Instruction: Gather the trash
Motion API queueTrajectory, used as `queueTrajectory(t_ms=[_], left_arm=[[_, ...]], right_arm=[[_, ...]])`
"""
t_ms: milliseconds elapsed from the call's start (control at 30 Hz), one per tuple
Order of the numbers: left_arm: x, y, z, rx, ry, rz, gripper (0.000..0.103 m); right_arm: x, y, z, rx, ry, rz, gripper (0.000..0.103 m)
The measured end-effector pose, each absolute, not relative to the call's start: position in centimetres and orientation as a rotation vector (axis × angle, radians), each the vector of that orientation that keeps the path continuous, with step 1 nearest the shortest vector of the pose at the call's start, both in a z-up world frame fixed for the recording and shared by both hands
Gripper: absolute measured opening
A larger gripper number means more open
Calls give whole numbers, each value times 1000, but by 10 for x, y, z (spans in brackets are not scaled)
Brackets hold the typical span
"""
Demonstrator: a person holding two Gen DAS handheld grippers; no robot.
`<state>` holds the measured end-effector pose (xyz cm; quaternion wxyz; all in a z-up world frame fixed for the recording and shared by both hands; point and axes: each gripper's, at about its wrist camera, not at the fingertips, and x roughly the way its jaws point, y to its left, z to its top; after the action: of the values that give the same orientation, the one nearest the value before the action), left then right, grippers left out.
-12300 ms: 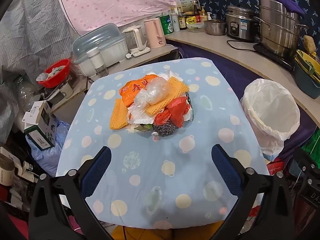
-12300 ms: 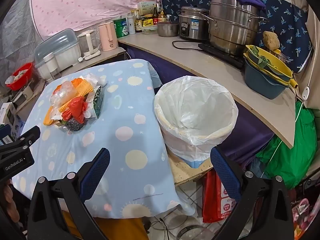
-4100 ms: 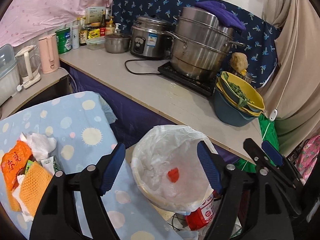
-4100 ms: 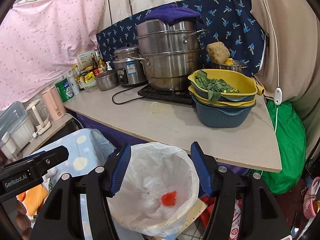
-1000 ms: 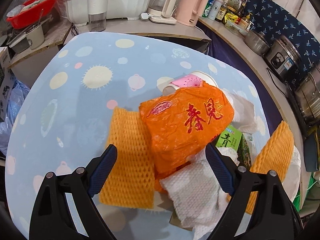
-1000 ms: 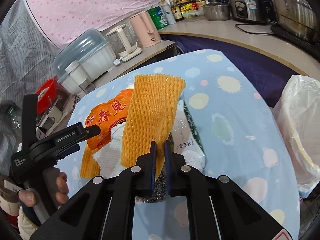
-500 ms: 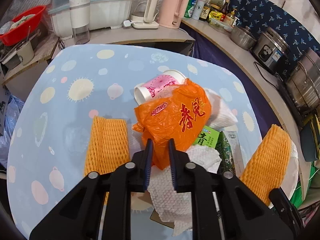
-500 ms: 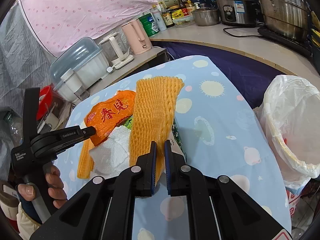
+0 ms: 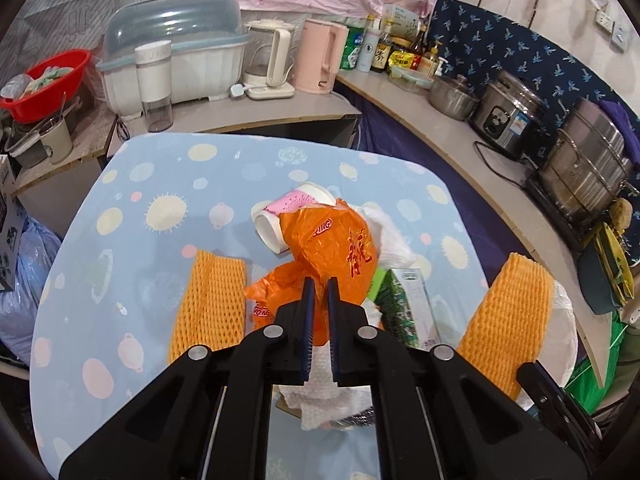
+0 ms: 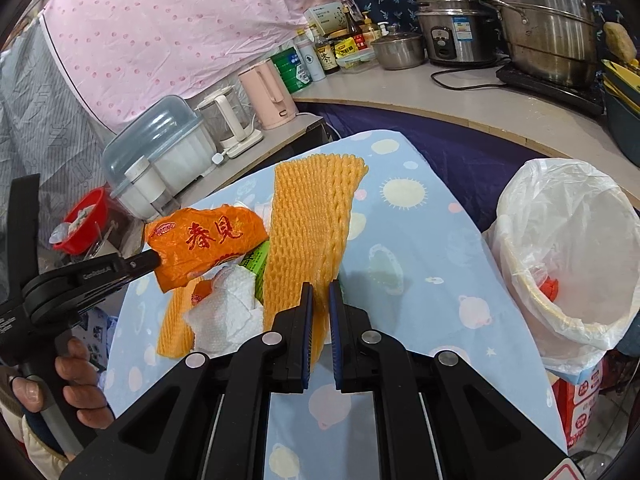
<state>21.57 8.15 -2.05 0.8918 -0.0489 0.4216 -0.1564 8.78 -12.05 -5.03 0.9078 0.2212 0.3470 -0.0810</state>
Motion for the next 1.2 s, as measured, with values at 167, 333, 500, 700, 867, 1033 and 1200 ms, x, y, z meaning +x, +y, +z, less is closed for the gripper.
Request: queueTrajectory(t_ms=[167, 333, 500, 700, 867, 1033, 1200], left_arm=[[196, 77, 0, -110, 835, -362, 6], [176, 69, 21, -110, 794, -407, 5], [154, 57, 37, -105, 760, -450, 5], [130, 40, 54, -108, 737, -531, 5], [115, 29, 62, -121, 744, -605, 5], [110, 18, 60, -124, 776, -638, 5], [110, 13, 52, -121, 816, -644, 5]], right_arm=[[72, -130, -39, 462, 679, -180, 8], [55, -141, -29, 471, 647, -196, 8], [37, -154, -24, 486, 618, -218, 8], [15, -175, -17, 509, 587, -249, 8], [-2, -190, -17, 532, 567, -279, 8], [-18, -204, -20, 557, 554, -304, 8], [-28, -215, -24, 577, 547, -319, 8]])
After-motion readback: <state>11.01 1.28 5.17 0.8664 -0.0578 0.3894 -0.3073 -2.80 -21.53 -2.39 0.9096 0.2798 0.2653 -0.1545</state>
